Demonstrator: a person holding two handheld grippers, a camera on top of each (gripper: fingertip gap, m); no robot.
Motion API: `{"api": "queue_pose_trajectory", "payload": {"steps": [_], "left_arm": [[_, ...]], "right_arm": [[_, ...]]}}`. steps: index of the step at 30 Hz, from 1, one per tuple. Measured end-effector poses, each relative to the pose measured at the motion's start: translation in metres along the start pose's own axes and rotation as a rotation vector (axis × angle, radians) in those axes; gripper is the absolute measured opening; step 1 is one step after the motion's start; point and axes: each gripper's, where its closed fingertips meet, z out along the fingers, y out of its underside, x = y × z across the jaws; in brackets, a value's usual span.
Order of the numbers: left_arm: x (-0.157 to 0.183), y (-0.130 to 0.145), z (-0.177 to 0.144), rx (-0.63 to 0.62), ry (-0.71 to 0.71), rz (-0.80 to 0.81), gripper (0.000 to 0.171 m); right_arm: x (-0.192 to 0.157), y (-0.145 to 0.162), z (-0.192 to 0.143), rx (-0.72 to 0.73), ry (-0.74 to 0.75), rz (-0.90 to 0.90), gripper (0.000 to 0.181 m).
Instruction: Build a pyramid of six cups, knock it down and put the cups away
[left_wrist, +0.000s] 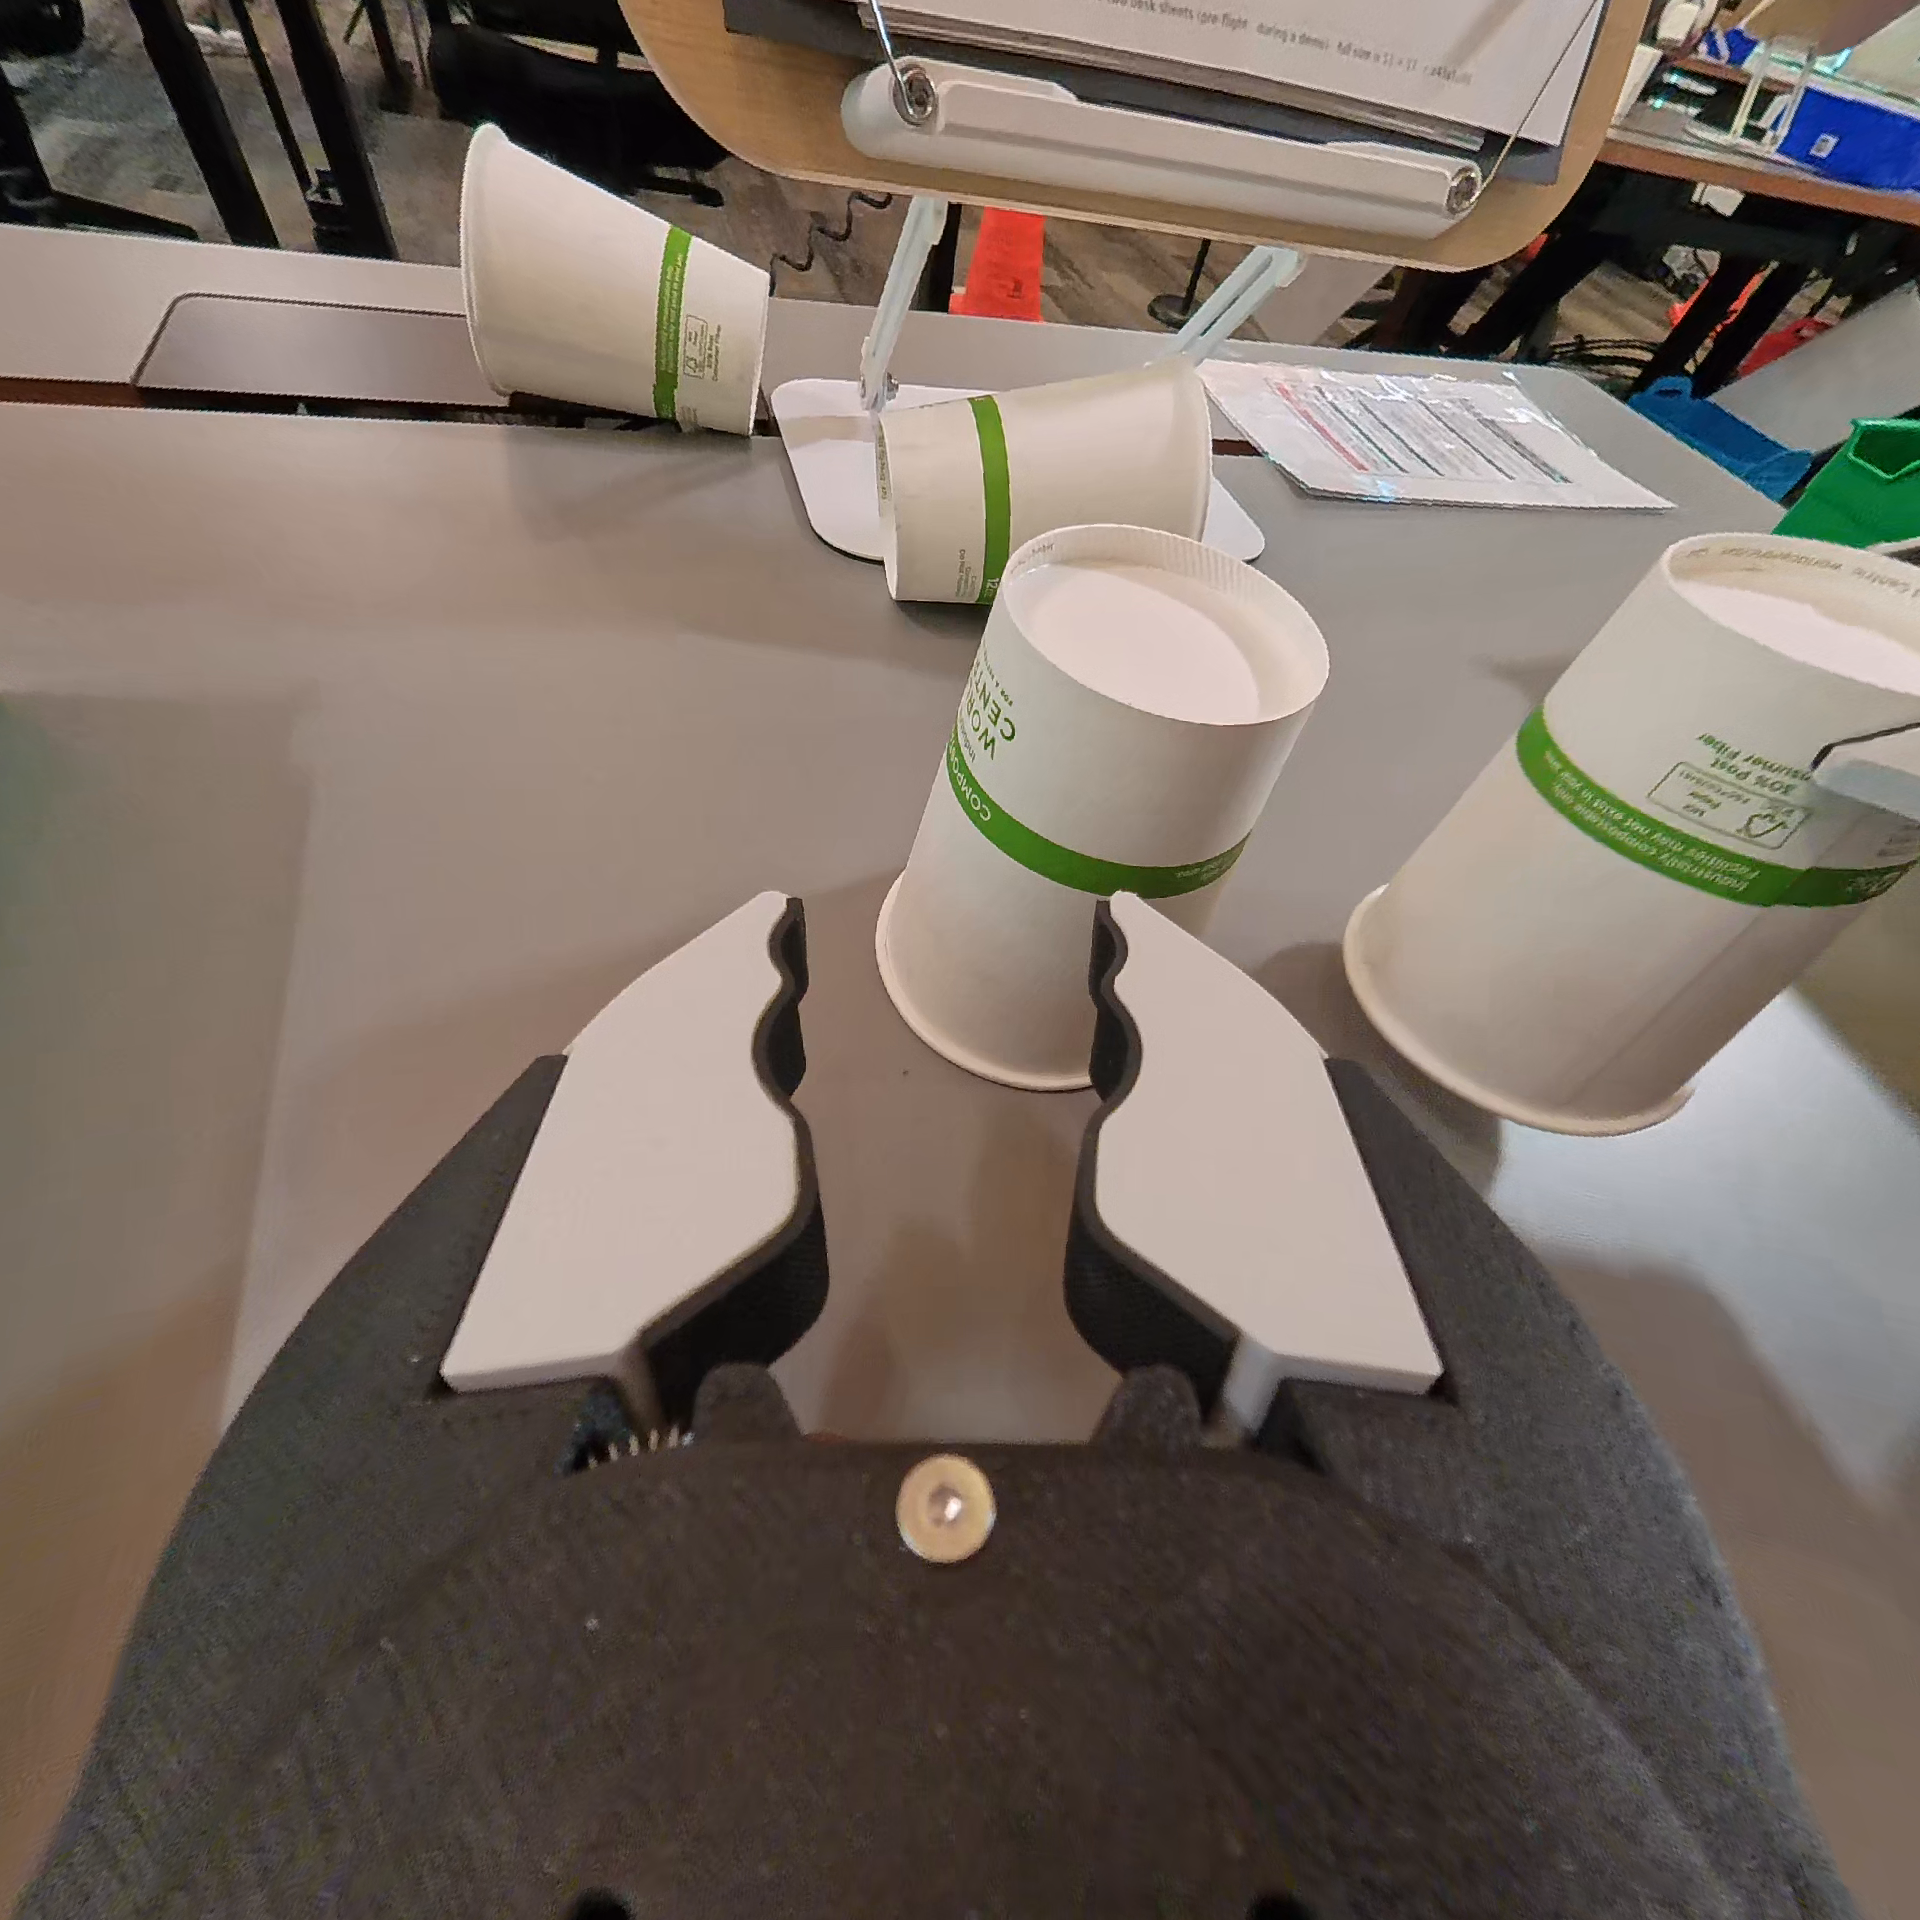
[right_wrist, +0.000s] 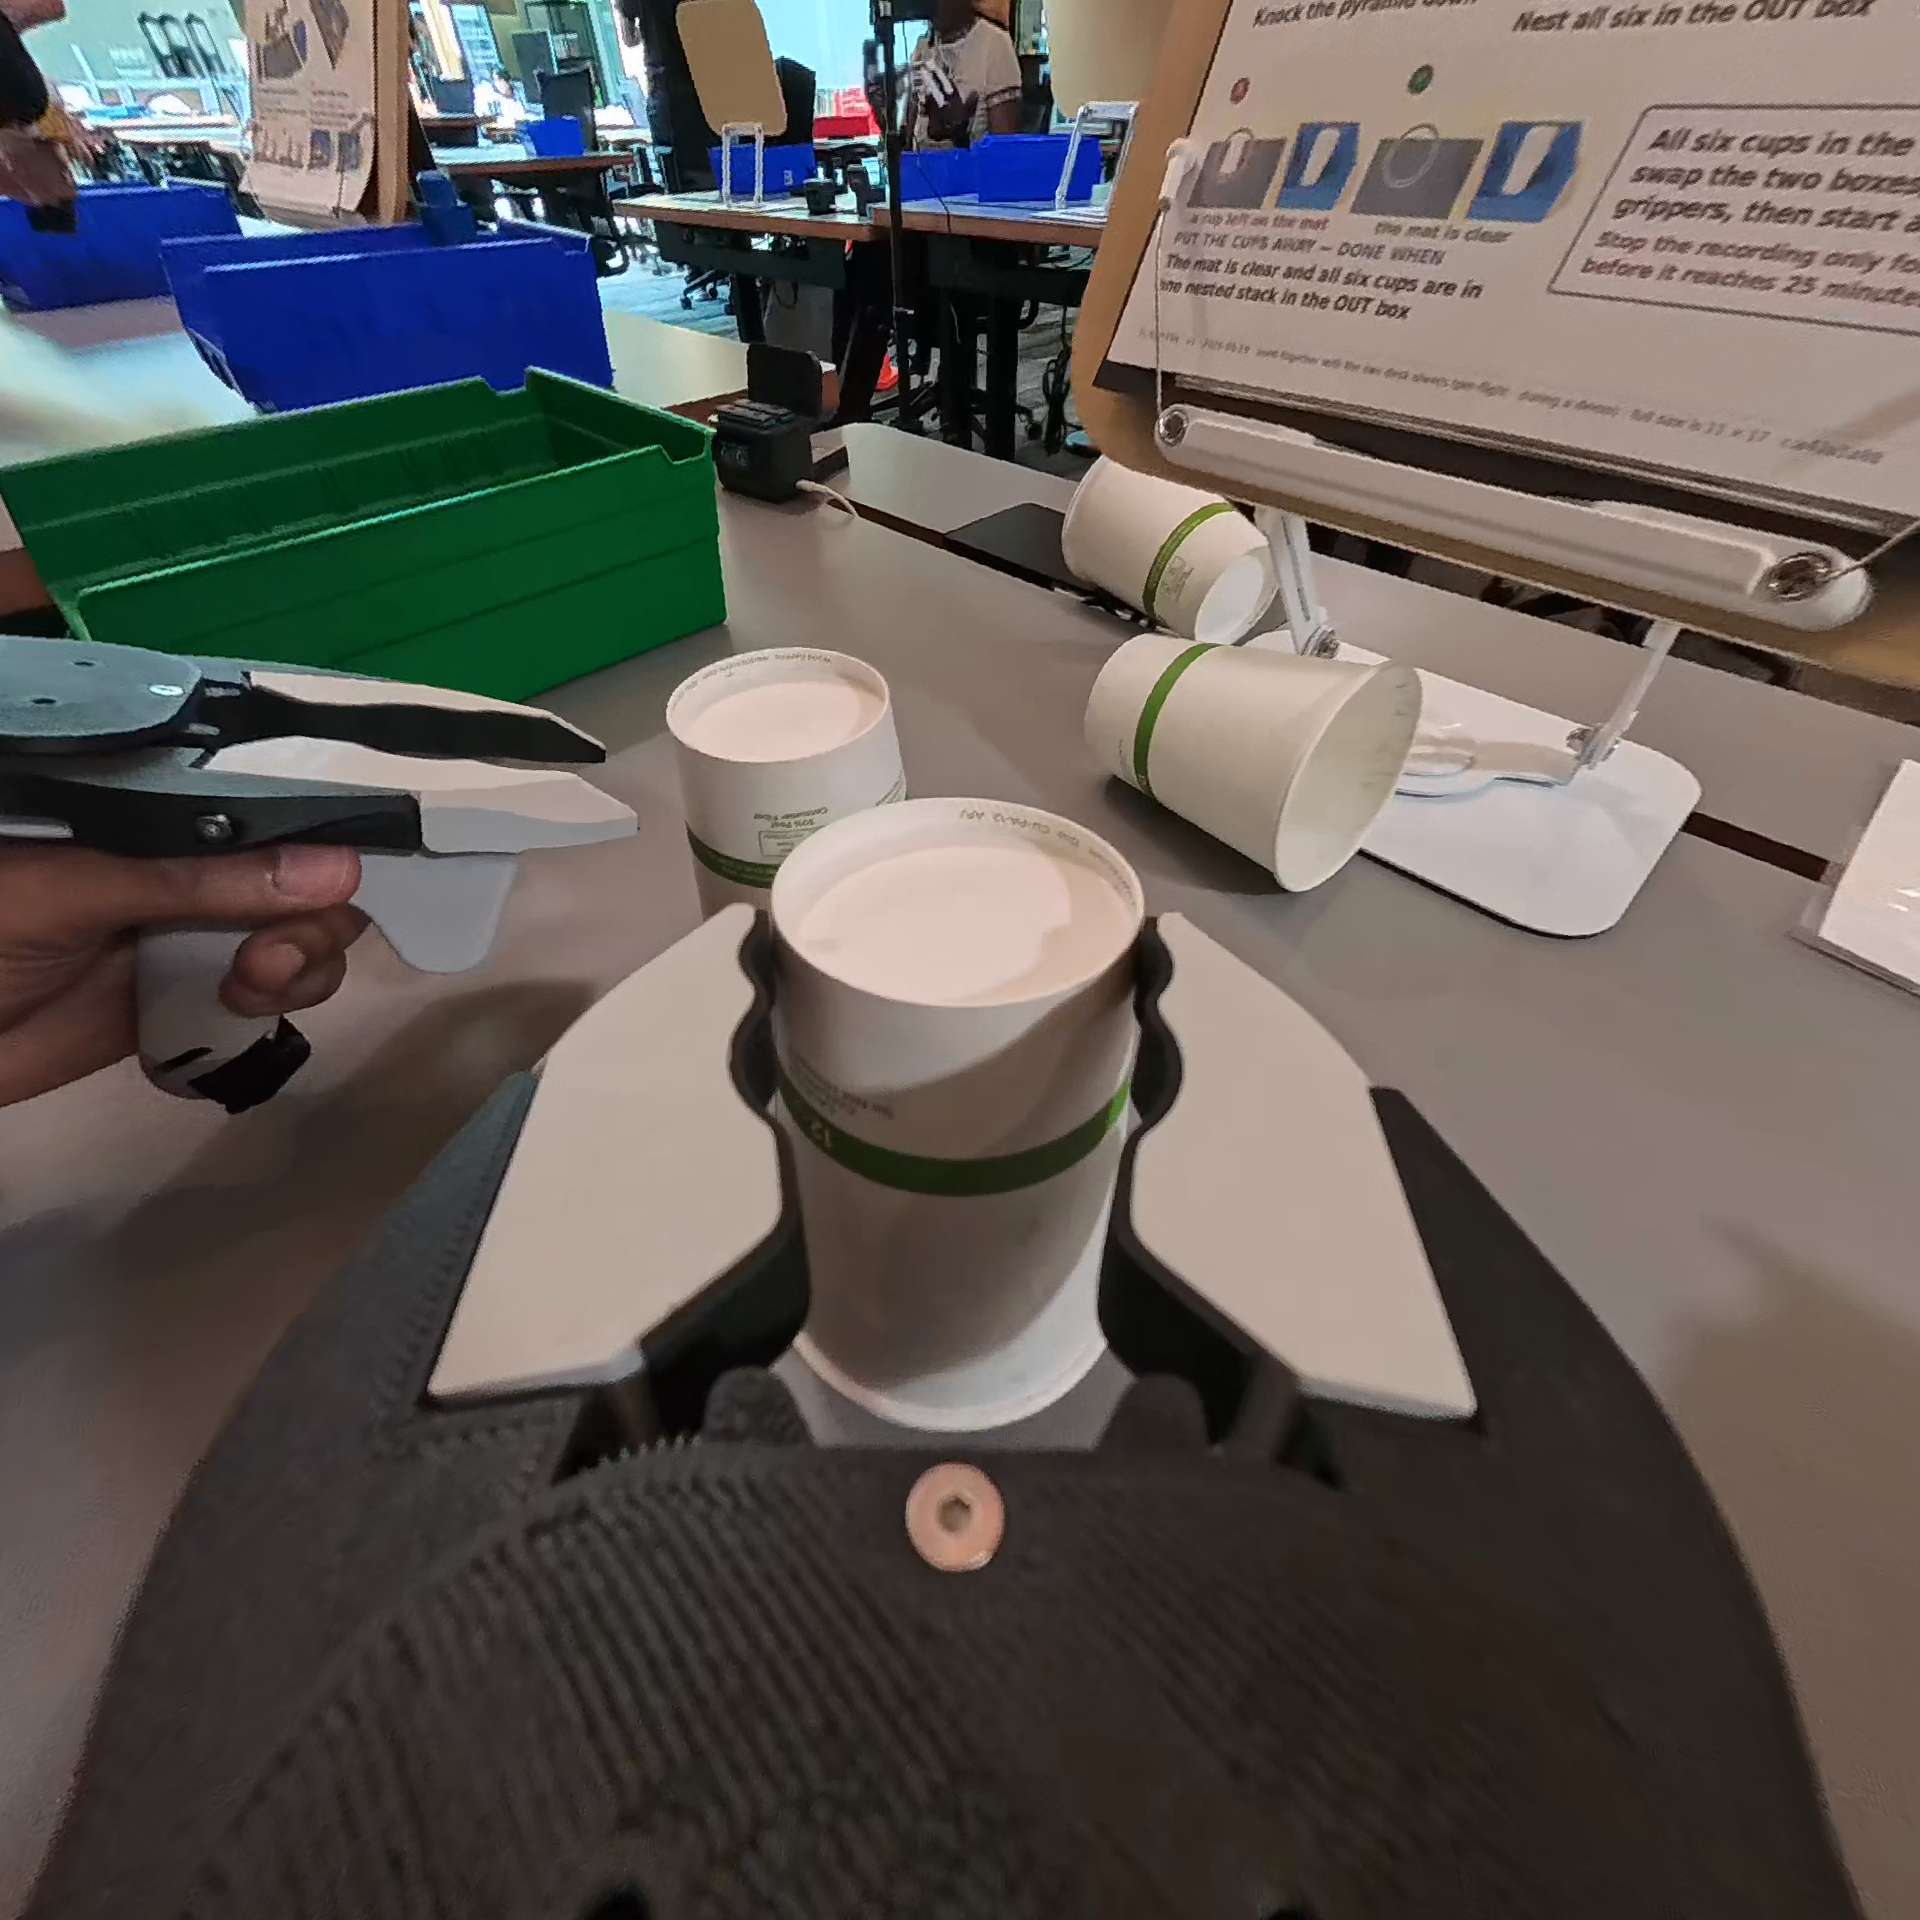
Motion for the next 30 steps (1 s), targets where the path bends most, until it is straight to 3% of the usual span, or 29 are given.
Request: {"api": "queue_pose_trajectory", "payload": {"steps": [7,15,17,20,30], "left_arm": [[0.008,-0.007,-0.003,0.045,0.021,0.042,0.055],[0.049,-0.023,-0.015,0.172,0.129,0.206,0.055],[0.073,-0.019,-0.019,0.170,0.246,0.239,0.037],[0.097,-0.010,-0.020,0.144,0.338,0.278,0.039],[0.125,0.010,-0.023,0.151,0.374,0.553,0.042]], "right_arm": [[0.015,-0.012,-0.013,0.061,-0.026,0.164,0.068],[0.034,-0.021,-0.027,0.146,-0.086,0.418,0.068],[0.037,-0.023,-0.029,0.161,-0.099,0.459,0.068],[0.039,-0.025,-0.031,0.171,-0.116,0.501,0.068],[0.019,-0.020,-0.030,0.056,-0.247,0.606,0.068]]}}
